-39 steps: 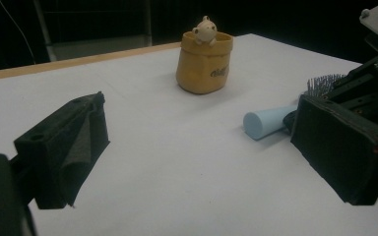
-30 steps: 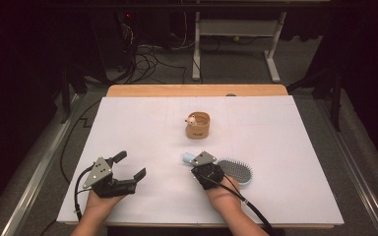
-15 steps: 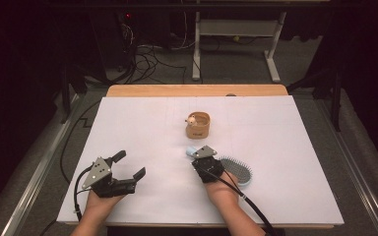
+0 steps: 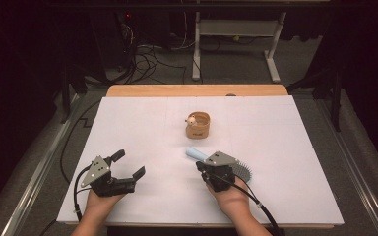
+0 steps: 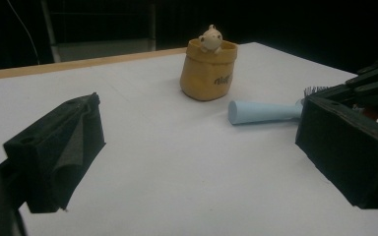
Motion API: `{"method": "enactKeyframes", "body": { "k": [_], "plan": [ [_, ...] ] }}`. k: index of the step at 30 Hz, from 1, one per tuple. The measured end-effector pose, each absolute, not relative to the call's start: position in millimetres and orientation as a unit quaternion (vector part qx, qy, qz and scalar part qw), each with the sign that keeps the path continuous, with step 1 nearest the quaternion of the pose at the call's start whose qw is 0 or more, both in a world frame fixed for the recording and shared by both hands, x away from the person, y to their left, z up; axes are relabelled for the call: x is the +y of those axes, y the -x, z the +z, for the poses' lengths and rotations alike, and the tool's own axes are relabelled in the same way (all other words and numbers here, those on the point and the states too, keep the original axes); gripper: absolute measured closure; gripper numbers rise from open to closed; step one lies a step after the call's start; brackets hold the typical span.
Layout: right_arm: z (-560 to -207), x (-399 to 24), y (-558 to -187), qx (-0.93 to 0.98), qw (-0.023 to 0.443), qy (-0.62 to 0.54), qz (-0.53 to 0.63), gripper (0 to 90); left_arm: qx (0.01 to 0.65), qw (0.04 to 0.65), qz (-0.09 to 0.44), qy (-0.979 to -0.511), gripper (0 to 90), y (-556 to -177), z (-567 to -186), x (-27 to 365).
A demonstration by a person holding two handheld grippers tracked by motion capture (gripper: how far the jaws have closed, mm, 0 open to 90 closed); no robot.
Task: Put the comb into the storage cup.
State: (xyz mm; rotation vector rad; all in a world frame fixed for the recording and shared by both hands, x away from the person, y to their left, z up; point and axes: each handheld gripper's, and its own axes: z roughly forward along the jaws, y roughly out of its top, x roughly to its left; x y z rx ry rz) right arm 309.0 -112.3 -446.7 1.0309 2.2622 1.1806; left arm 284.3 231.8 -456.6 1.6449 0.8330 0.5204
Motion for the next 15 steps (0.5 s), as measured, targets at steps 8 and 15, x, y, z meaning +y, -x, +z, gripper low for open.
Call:
{"method": "enactKeyframes", "body": {
  "k": [8, 15],
  "plan": [
    [-443.8, -156.7, -287.1, 0.793, 0.194, -0.343, 0.464, 88.5, 0.351, 0.576, 0.222, -0.704, 5.5, -284.0, -457.6, 230.9],
    [-436.7, -206.2, -278.5, 0.776, 0.206, -0.356, 0.478, 84.9, 0.352, 0.571, 0.231, -0.705, 4.3, -283.1, -458.9, 230.2]
  ]
}}
